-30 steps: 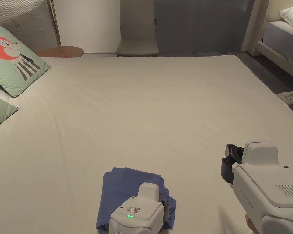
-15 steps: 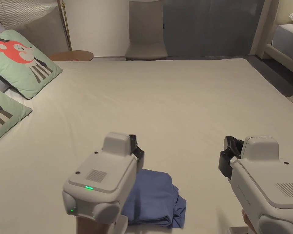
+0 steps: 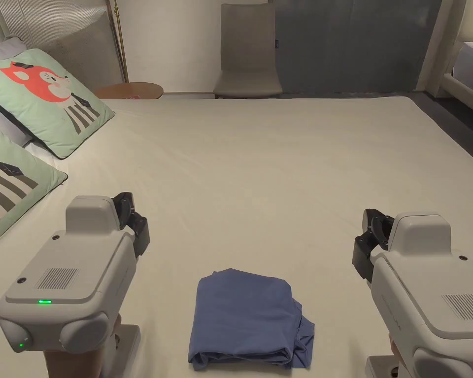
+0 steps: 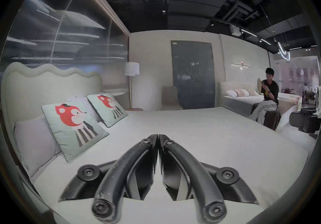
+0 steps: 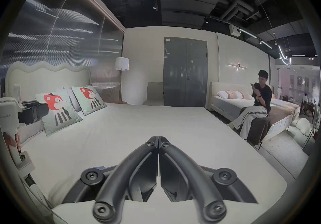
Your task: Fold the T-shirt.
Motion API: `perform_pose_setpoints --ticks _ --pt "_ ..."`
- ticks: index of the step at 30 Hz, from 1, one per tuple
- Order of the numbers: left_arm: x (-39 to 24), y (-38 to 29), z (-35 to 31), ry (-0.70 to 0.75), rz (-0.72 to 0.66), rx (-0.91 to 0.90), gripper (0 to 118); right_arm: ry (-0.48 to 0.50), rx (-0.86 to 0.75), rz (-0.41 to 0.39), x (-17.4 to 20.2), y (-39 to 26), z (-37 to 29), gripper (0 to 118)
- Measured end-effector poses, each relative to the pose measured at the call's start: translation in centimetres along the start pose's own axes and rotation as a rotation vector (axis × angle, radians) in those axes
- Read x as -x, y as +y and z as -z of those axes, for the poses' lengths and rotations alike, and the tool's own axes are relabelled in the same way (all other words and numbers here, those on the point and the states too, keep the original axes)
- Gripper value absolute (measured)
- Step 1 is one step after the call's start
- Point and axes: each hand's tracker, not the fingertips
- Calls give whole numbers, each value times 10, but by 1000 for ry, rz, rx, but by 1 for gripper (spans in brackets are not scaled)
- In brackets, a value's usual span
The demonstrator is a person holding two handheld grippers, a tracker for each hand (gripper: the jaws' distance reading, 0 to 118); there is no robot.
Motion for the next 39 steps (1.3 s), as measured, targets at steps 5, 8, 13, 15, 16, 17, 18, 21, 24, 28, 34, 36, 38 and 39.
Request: perform_pose_setpoints --ticks 5,8,13,15,16,17,18,21,24,28,34,36,38,39 --pt "6 -4 -6 18 6 -1 0 5 -1 0 3 1 2 0" --pt "6 -6 -5 13 15 1 0 6 0 -3 3 0 4 0" --pt "3 -6 -7 12 3 7 0 15 5 -3 5 -4 9 0" --pt "3 -7 -7 9 1 8 0 23 16 -1 7 -5 10 0" --pt "3 -7 -7 6 0 9 0 31 28 1 9 -8 14 0" --pt "4 -7 -7 4 -2 10 0 45 47 2 12 -12 19 0" --pt "4 -7 -7 1 -3 13 0 68 83 3 15 -18 26 0" --pt "8 -11 -3 -6 -10 23 0 122 178 6 29 -39 48 0" --pt "9 -16 -2 -15 -18 39 0 174 303 -17 48 -58 67 0" --pt "8 -23 2 -27 -29 66 0 210 443 -25 70 -100 90 1" --pt "8 -40 13 -54 -55 130 0 215 612 -69 88 -144 103 1" --pt "8 -47 19 -75 -88 185 0 197 693 -104 90 -162 110 1" --pt "6 -55 25 -83 -125 249 0 202 624 -119 88 -167 106 0" --pt "5 -60 29 -93 -150 287 0 201 614 -119 87 -165 104 0"
